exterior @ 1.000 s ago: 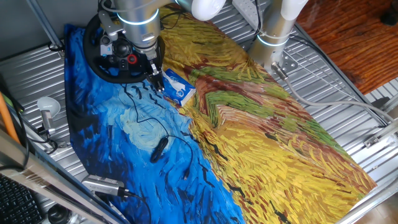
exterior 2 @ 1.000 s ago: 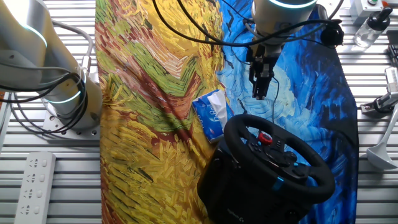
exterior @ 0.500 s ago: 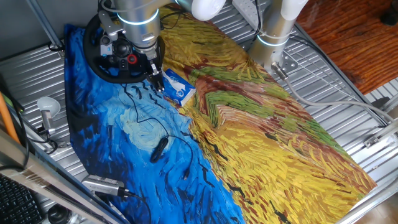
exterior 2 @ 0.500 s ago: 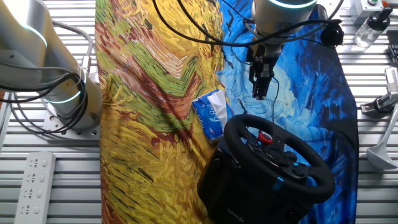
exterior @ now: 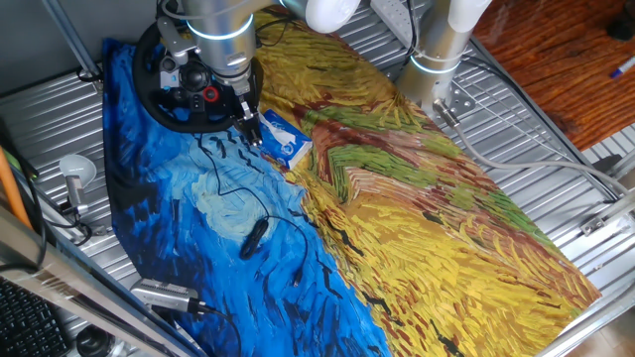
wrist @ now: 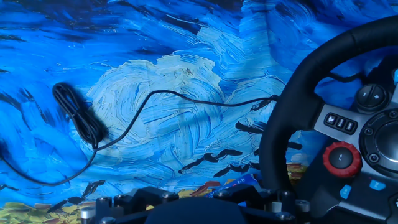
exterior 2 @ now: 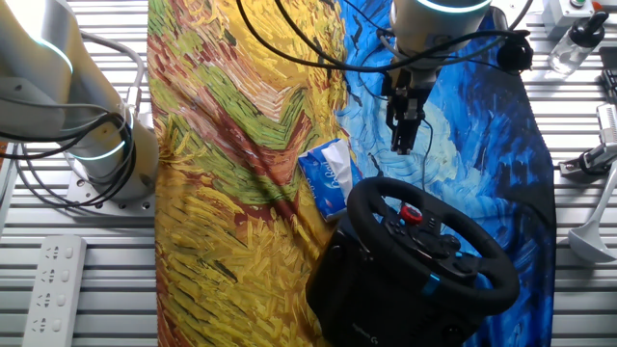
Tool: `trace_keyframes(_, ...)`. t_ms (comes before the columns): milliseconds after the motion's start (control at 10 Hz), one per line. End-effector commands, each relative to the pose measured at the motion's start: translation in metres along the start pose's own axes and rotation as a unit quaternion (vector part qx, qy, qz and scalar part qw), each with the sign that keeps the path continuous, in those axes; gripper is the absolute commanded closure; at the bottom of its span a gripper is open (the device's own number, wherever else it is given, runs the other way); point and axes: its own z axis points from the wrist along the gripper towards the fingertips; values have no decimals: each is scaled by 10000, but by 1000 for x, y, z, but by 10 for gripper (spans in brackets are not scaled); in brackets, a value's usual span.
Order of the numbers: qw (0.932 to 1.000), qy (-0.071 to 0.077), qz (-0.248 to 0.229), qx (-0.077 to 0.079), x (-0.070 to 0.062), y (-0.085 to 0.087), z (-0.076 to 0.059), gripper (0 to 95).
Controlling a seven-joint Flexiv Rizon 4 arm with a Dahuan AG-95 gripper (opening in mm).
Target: Rotate the steering wheel 90 degrees clockwise
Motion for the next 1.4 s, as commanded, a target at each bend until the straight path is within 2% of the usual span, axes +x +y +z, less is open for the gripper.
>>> trace_keyframes(100, 9660, -246, -2509, -575, 0, 0, 0, 950)
trace_keyframes(200, 9667, -221, -2509, -448, 0, 0, 0, 950)
trace_keyframes(300, 9709, -89, -2384, 219, 0, 0, 0, 950)
trace_keyframes(400, 9706, 6, -2325, 623, 0, 1, 0, 950)
trace_keyframes(500, 9669, 147, -2289, 1119, 0, 1, 0, 950)
trace_keyframes(600, 9645, 201, -2291, 1301, 0, 2, 1, 950)
trace_keyframes(700, 9593, 295, -2310, 1597, -1, 3, 1, 950)
trace_keyframes(900, 9464, 447, -2405, 2107, -1, 3, 1, 950)
trace_keyframes(1000, 9374, 541, -2454, 2411, -1, 3, 1, 950)
trace_keyframes(1100, 9332, 581, -2471, 2542, -1, 3, 1, 950)
trace_keyframes(1300, 9281, 625, -2502, 2684, -1, 4, 1, 950)
trace_keyframes(1400, 9285, 625, -2506, 2668, -1, 4, 1, 950)
